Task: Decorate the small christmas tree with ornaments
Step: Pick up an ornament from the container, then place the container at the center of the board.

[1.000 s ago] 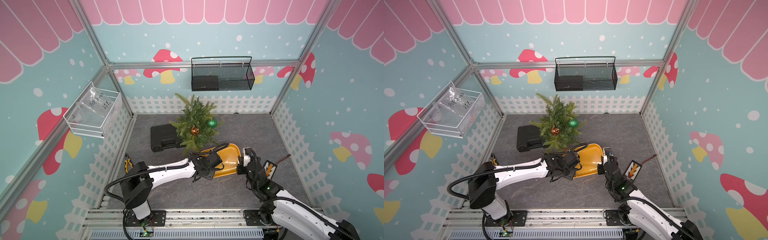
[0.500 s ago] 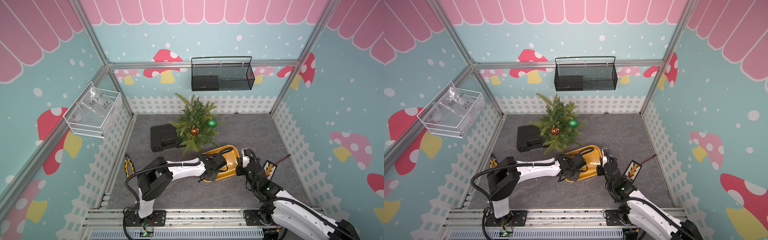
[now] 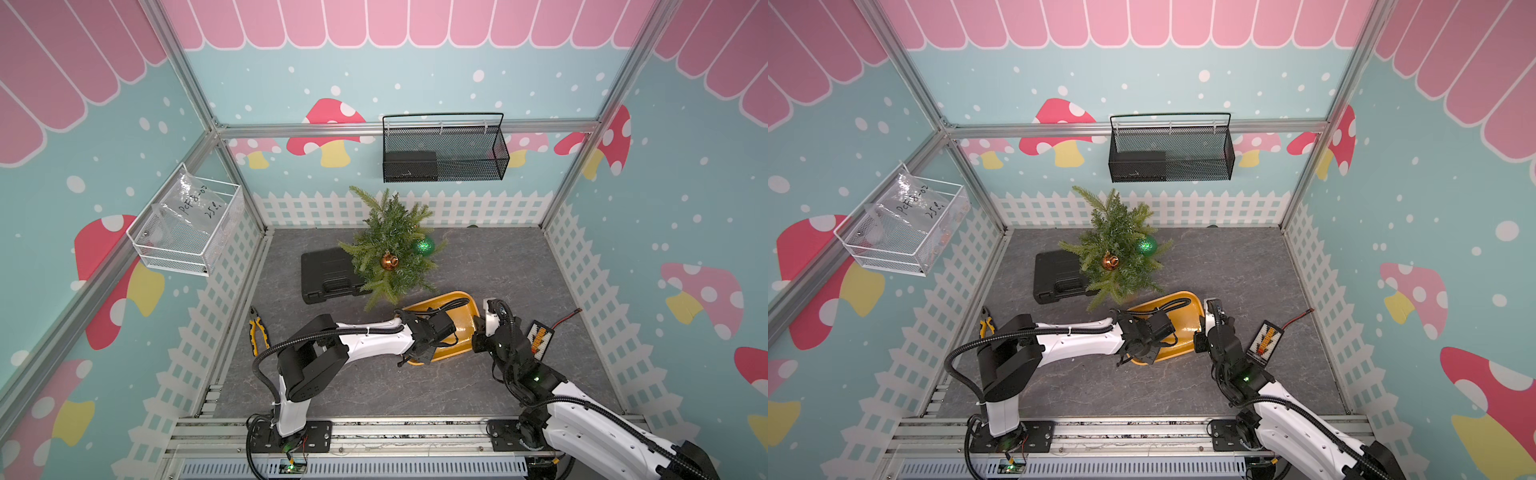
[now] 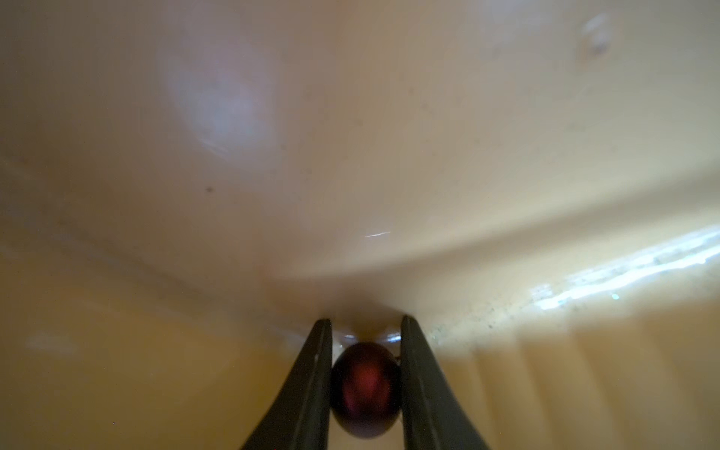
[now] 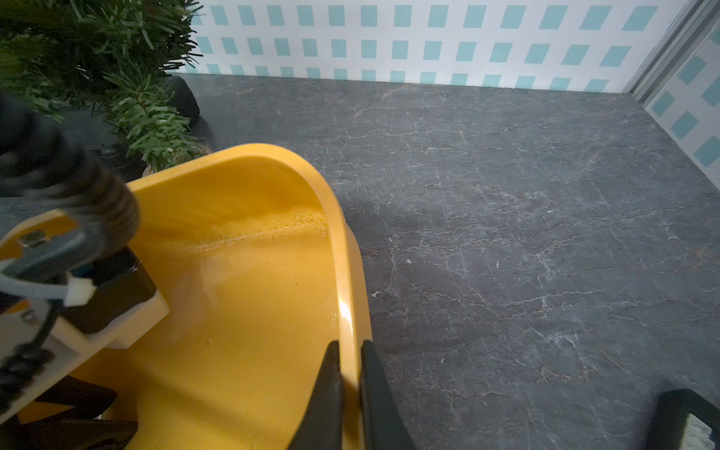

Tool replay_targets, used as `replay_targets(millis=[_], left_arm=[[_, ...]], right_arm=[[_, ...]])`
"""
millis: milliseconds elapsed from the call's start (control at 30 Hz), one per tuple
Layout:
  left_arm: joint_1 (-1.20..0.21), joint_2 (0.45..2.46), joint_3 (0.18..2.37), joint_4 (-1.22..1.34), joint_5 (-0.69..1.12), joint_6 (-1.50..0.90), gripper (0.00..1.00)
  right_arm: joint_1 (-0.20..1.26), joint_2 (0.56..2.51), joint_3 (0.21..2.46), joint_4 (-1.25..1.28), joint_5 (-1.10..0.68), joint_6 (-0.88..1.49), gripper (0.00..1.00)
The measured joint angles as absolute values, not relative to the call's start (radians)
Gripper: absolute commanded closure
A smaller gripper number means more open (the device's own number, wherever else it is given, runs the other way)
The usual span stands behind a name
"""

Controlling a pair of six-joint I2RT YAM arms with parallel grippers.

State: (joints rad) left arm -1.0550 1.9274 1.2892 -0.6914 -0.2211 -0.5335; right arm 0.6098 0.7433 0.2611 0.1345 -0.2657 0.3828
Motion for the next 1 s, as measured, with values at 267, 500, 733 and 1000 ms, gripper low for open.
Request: replay_targets(millis=[267, 500, 733, 1000], left_arm=[[-1.056, 1.870, 1.299, -0.733, -0.232, -0.519, 0.81], [-1.058, 1.770, 1.364, -0.760, -0.252, -0.508, 0.81], [-1.061, 1.703, 1.397, -0.767, -0.266, -0.501, 0.81], [-1.061, 1.586, 1.417, -0.775, -0.287, -0.482, 0.80]], right_arm=[[0.609, 0.743, 0.261, 0.136, -0.243, 0.395, 1.00], [0.609, 0.751, 0.261, 0.144, -0.204, 0.412, 1.00], [0.609, 0.807, 0.261, 0.158, -0.202, 0.453, 0.95], [0.602, 0.907, 0.288, 0.126, -0.210, 0.528, 0.51]])
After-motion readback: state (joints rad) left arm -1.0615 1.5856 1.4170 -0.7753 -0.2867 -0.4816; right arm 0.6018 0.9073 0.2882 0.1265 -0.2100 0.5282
